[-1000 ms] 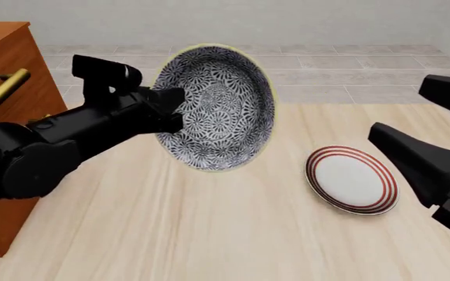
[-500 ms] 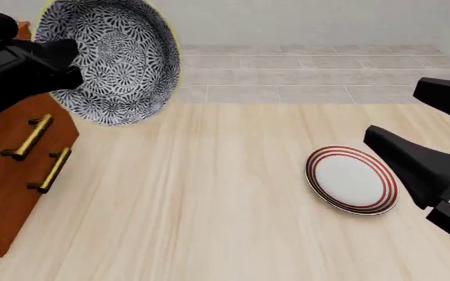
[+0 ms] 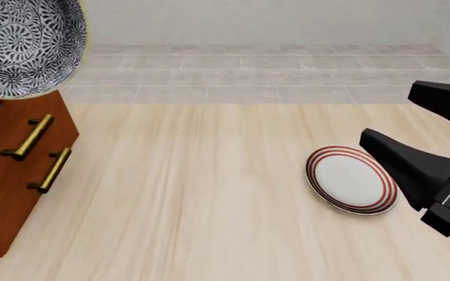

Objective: Put the bowl on top of the cabinet.

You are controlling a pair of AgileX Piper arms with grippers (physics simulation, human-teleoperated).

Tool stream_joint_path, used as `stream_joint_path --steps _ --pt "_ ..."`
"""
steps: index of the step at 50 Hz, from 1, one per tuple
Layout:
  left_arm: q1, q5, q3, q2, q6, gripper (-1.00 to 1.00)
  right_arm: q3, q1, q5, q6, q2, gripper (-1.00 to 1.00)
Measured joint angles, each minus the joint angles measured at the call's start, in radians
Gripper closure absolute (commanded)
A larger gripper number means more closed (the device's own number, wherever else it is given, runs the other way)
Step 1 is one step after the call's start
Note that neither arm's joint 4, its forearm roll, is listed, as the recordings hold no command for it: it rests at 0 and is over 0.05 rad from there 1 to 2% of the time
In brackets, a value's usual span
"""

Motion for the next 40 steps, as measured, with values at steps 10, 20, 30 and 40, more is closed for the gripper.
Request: stream_joint_path --steps 10,20,30,40 --pt "0.108 0.027 -0.059 0.004 -0.026 1.00 0.000 0.002 0.000 0.001 0.001 -1.00" --pt "0.217 0.021 -0.102 0.041 -0.113 1.00 0.002 0.004 -0.002 0.000 0.004 -1.00" --pt "0.320 -0.011 -0.098 0.073 -0.231 1.00 0.005 0.006 -0.006 0.000 0.008 -1.00" --pt "0.421 -0.041 -0.069 0.068 -0.340 1.00 0.007 0.007 -0.008 0.001 0.012 -1.00"
